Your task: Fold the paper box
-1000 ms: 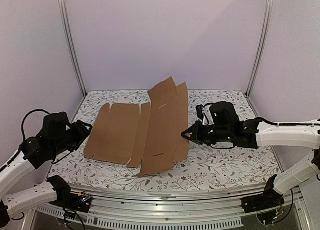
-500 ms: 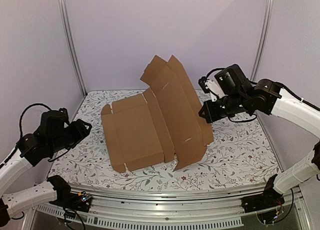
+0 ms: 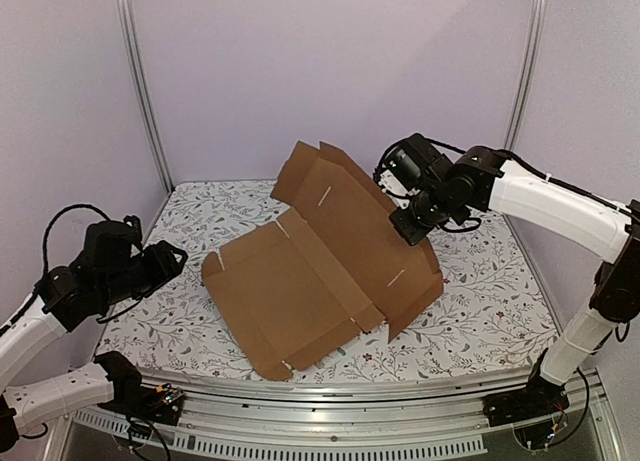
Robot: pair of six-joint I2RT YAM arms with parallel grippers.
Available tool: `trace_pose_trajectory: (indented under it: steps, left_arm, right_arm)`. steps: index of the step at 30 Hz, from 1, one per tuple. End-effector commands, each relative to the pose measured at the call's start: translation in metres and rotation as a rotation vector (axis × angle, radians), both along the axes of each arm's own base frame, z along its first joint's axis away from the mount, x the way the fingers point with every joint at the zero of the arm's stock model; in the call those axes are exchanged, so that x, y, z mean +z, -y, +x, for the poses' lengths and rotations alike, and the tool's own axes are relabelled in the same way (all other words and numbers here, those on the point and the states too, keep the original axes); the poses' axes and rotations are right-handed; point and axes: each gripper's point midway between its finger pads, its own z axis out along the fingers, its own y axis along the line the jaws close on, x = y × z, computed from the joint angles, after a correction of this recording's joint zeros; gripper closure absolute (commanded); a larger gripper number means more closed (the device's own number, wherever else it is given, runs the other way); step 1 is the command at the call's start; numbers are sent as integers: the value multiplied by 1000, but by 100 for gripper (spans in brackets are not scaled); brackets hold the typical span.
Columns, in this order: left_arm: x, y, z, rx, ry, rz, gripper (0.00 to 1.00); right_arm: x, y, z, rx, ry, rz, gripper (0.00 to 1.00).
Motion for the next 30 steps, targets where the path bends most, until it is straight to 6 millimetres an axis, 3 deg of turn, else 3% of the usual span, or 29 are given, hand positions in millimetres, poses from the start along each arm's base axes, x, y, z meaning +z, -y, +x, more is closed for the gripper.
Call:
trace_pose_trajectory:
  steps: [1, 8, 18, 30]
  left_arm:
    - [-2, 7, 1, -44, -6, 23, 32]
    - [0, 12, 4, -66, -6, 25, 31]
    - [5, 12, -2, -86, 0, 15, 32]
    - [3, 9, -9, -104, -5, 36, 32]
  right_arm:
    - [12, 4, 23, 83, 98, -191, 100]
    - [6, -14, 44, 261, 156, -362, 100]
    - [-23, -43, 65, 497, 177, -542, 100]
    - [-67, -72, 58, 741, 120, -586, 100]
